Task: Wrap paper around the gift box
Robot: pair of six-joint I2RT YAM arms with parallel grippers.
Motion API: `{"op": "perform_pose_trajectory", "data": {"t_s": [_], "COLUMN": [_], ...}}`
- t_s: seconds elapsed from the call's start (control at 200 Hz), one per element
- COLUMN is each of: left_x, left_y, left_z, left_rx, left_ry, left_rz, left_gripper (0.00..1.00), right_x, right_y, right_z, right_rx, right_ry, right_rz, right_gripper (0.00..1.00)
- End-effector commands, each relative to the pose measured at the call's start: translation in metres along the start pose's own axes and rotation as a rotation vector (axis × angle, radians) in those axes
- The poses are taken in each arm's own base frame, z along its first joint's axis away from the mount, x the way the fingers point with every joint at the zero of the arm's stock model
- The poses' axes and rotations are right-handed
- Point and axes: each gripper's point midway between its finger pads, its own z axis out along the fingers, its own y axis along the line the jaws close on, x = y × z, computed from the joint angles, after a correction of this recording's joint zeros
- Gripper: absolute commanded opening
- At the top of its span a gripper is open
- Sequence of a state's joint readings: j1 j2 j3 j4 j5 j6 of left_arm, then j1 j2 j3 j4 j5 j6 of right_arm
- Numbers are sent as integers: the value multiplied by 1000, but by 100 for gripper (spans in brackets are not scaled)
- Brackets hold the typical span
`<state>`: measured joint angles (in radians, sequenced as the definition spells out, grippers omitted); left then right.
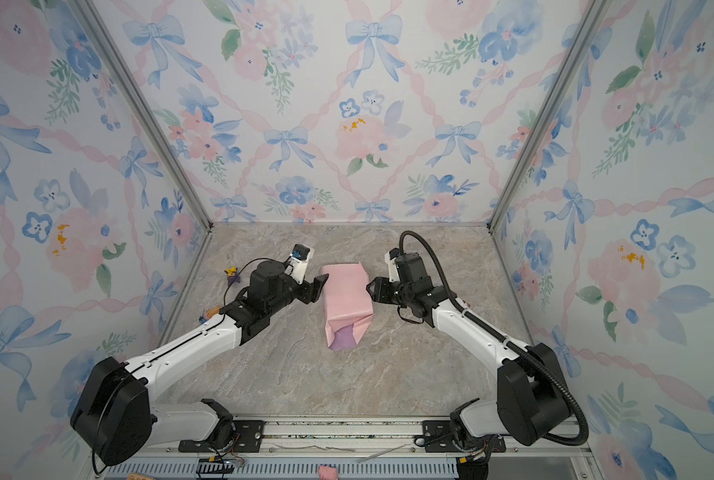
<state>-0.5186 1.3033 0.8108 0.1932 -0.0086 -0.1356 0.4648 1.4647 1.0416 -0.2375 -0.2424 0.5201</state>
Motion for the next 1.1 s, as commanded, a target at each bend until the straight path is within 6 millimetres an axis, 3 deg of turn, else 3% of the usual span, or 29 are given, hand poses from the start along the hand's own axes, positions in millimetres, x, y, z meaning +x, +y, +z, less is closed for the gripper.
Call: {"op": "perform_pose_trajectory", "data": {"t_s": [0.0,0.025,0.255,0.465,0.635,0.705,0.725,0.915,1.025,1.095], "left_x": [51,60,82,89,88,93,78,57,43,44], "left_y": [6,5,-10,-23,-35,-38,-40,-44,-37,-32], "left_z": [3,4,23,40,58,64,68,81,71,57], "left_rx": [22,35,126,207,257,266,281,313,282,255], "left_ry": [124,134,174,164,168,173,142,101,53,38], "left_rz": [-269,-289,-376,-434,-423,-414,-407,-350,-321,-308], "left_gripper": [74,73,70,61,59,59,59,61,63,63], "right_x": [28,28,35,52,69,62,62,51,44,38], "right_y": [-18,-17,-13,-12,-16,-9,-8,-16,-23,-24], "right_z": [13,18,48,48,45,34,32,13,13,17], "right_rx": [64,60,5,-33,-11,-27,-27,39,77,85], "right_ry": [196,208,279,306,323,289,284,251,257,266], "right_rz": [50,56,119,196,250,249,248,229,209,166], "right_gripper": [50,50,48,40,38,38,39,48,49,50]}}
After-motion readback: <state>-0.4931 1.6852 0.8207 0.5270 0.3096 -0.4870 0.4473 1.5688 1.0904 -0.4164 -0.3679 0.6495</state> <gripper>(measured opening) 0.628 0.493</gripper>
